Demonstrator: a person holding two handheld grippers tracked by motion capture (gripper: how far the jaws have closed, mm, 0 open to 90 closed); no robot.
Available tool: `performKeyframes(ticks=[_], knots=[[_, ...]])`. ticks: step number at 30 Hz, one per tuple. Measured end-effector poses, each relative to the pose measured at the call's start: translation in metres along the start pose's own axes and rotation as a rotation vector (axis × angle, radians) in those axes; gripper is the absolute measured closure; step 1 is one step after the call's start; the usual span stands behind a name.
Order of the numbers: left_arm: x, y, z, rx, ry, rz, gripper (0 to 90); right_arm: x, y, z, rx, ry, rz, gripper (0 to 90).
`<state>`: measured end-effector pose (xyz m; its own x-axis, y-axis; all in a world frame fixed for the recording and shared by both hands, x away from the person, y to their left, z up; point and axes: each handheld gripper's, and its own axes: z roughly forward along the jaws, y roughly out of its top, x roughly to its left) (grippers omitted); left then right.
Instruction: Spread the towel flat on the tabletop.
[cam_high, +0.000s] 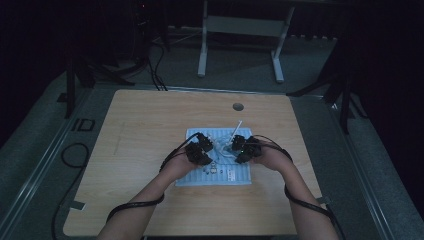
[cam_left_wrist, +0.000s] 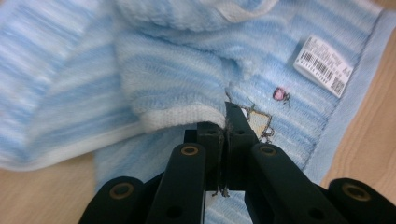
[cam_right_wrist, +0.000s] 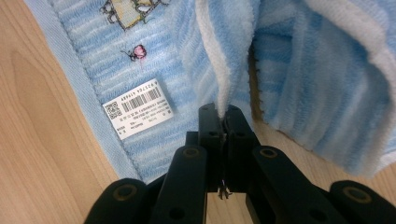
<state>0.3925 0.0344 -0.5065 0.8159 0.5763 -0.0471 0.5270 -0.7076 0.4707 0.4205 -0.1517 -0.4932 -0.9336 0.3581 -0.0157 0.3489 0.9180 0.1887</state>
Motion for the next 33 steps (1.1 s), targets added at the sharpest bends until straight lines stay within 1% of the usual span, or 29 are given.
performKeyframes(ticks=[1,3,4,5,6,7,8,10,11,12,13,14,15,16,17,18,19,20,21,23,24,25,26,27,28,29,30,31,33], knots=[[0.002,0.0,-0.003,-0.006,-0.01,-0.007,87.2,0.0,-0.001,-0.001,-0.005,0.002,0.001,88.0],[0.004,0.0,-0.01,-0.02,0.001,-0.013,87.5,0.0,-0.003,-0.003,-0.012,0.0,-0.004,88.0],[0.007,0.0,-0.013,-0.022,-0.01,-0.026,87.5,0.001,-0.004,-0.004,-0.015,0.001,0.003,88.0],[0.008,-0.001,-0.016,-0.032,0.007,-0.03,87.5,0.001,-0.005,-0.006,-0.016,0.002,0.004,88.0],[0.01,-0.002,-0.02,-0.036,0.009,-0.034,87.5,0.001,-0.006,-0.008,-0.02,0.001,0.009,88.0],[0.012,-0.003,-0.022,-0.038,0.0,-0.041,87.5,0.001,-0.007,-0.01,-0.023,0.0,0.01,88.0],[0.014,-0.004,-0.025,-0.051,0.019,-0.049,87.5,0.001,-0.009,-0.011,-0.026,-0.001,0.008,88.0],[0.02,-0.007,-0.031,-0.055,0.022,-0.061,87.5,0.001,-0.013,-0.015,-0.034,-0.003,0.015,88.0],[0.023,-0.008,-0.034,-0.064,0.04,-0.071,87.5,0.001,-0.015,-0.016,-0.033,-0.008,0.014,88.0],[0.026,-0.009,-0.037,-0.06,0.037,-0.085,87.5,0.001,-0.017,-0.018,-0.032,-0.011,0.019,88.0],[0.029,-0.011,-0.039,-0.06,0.047,-0.085,87.5,0.0,-0.019,-0.019,-0.033,-0.011,0.017,88.0],[0.032,-0.013,-0.042,-0.073,0.059,-0.098,87.5,0.0,-0.022,-0.021,-0.032,-0.015,0.019,88.0],[0.035,-0.014,-0.044,-0.075,0.049,-0.112,87.5,0.0,-0.025,-0.022,-0.037,-0.018,0.021,88.0],[0.038,-0.016,-0.047,-0.072,0.065,-0.109,87.5,0.001,-0.028,-0.024,-0.039,-0.014,0.026,88.0],[0.041,-0.018,-0.049,-0.071,0.085,-0.116,87.5,0.001,-0.031,-0.025,-0.043,-0.022,0.026,88.0],[0.044,-0.02,-0.051,-0.07,0.076,-0.131,87.5,0.0,-0.035,-0.027,-0.047,-0.021,0.032,88.0],[0.047,-0.022,-0.052,-0.07,0.092,-0.133,87.5,-0.001,-0.038,-0.029,-0.046,-0.017,0.038,88.0],[0.05,-0.023,-0.053,-0.064,0.108,-0.142,87.5,-0.001,-0.042,-0.03,-0.048,-0.023,0.038,88.0],[0.052,-0.025,-0.053,-0.063,0.102,-0.149,87.4,-0.001,-0.045,-0.032,-0.053,-0.022,0.05,88.0],[0.058,-0.029,-0.055,-0.069,0.123,-0.173,87.4,-0.002,-0.052,-0.034,-0.057,-0.015,0.054,87.9],[0.06,-0.031,-0.055,-0.07,0.107,-0.186,87.4,-0.001,-0.055,-0.035,-0.064,-0.009,0.059,87.9],[0.062,-0.032,-0.054,-0.071,0.102,-0.192,87.3,-0.001,-0.058,-0.035,-0.068,-0.004,0.062,87.9],[0.063,-0.033,-0.052,-0.073,0.115,-0.205,87.4,0.0,-0.061,-0.035,-0.075,0.003,0.066,87.9],[0.065,-0.035,-0.05,-0.069,0.103,-0.213,87.3,0.001,-0.064,-0.035,-0.083,0.009,0.064,87.9],[0.065,-0.035,-0.047,-0.067,0.097,-0.223,87.3,0.002,-0.066,-0.035,-0.089,0.019,0.066,87.8],[0.064,-0.037,-0.043,-0.064,0.12,-0.226,87.2,0.003,-0.067,-0.034,-0.089,0.026,0.069,87.8],[0.064,-0.038,-0.041,-0.065,0.118,-0.236,87.2,0.005,-0.069,-0.032,-0.093,0.026,0.065,87.7],[0.064,-0.039,-0.037,-0.06,0.108,-0.237,86.9,0.006,-0.069,-0.032,-0.094,0.029,0.069,87.7],[0.063,-0.043,-0.031,-0.042,0.103,-0.237,86.4,0.007,-0.071,-0.029,-0.077,0.037,0.064,86.5]])
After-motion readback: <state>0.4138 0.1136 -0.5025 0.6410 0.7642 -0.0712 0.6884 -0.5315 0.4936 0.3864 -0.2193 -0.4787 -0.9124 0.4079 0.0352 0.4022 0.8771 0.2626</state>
